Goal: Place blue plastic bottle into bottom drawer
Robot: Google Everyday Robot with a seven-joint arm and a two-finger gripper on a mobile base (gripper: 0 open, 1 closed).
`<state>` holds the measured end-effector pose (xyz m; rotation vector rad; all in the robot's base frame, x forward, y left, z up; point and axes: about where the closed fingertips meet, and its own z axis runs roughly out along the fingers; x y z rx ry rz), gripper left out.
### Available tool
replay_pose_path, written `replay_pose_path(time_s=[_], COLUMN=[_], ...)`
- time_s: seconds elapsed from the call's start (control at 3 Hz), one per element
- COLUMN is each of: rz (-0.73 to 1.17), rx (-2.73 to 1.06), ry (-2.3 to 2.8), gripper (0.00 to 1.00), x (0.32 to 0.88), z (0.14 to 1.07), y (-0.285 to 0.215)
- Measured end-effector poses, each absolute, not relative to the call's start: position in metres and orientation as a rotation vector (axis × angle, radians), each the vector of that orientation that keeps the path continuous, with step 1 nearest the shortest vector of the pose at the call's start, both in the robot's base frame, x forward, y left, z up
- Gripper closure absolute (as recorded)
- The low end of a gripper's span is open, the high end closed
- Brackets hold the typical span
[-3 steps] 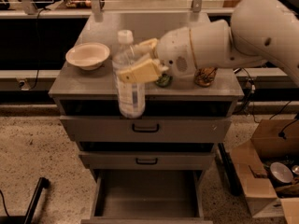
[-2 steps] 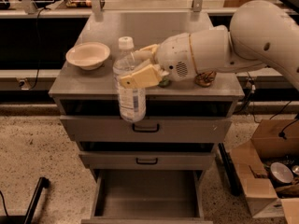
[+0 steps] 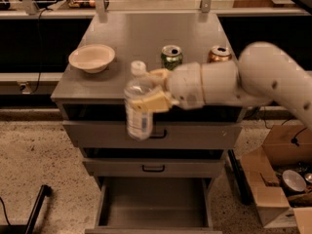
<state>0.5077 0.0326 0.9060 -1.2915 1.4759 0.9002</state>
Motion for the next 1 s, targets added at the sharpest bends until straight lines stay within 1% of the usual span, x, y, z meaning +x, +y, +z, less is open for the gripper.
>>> replay_pose_path(time_s=[0.33,0.67,1.0], rz=[0.797,0.611,0.603], rx=[-1.354,-1.423,-1.419], ry=[1.447,1.434,1.435], gripper=[1.0,1.0,1.0], x=[0.469,0.436,0.435], z=[0.844,0.82,0.821], y=[0.0,-0.058,-0.061])
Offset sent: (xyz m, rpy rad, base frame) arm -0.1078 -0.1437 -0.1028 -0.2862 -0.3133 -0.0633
